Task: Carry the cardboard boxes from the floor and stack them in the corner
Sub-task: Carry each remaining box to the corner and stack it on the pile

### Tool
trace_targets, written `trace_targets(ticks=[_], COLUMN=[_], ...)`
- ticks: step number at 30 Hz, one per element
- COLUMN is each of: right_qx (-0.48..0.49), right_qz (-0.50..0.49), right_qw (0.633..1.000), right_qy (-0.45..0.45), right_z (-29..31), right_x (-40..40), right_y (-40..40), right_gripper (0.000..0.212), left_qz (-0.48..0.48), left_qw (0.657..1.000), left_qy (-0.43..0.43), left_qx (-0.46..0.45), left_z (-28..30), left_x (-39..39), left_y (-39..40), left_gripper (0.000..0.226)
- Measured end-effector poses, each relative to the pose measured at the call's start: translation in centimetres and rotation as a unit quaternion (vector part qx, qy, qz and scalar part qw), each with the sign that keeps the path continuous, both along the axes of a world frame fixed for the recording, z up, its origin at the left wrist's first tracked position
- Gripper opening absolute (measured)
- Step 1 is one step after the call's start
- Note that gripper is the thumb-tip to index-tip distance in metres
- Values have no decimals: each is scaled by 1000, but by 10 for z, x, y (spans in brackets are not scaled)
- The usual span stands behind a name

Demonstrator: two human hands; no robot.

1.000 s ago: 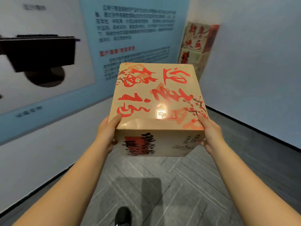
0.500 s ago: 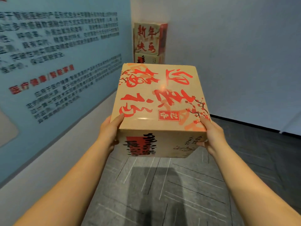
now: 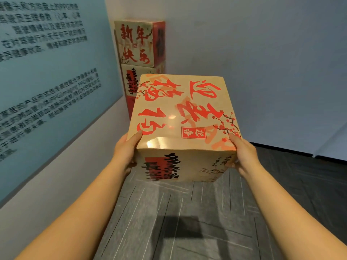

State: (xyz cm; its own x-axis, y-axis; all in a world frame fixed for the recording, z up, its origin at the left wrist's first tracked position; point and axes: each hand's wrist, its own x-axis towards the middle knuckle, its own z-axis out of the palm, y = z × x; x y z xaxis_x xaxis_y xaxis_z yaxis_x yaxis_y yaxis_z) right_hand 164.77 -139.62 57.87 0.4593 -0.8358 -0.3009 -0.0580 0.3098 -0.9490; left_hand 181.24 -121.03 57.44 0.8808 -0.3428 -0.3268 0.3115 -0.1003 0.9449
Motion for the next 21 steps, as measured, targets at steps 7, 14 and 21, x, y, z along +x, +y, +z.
trace_targets(ticks=[7,14,21], right_qx=[1,9,24], right_qz=[5,1,-17], right_qw=[1000,999,998], right_qy=[21,48,59], right_z=[-2,-24,-47], right_x=[71,163,292], right_y=[-107,-185,-273], right_gripper=[14,13,13], left_qz=[-4,-14,-46], left_qw=[1000,1000,998], left_qy=[8,26,37], left_qx=[0,-1,5], left_z=[3,-23,-45], left_x=[70,164,301], left_y=[-103,-181,-275], left_gripper=[31,19,17])
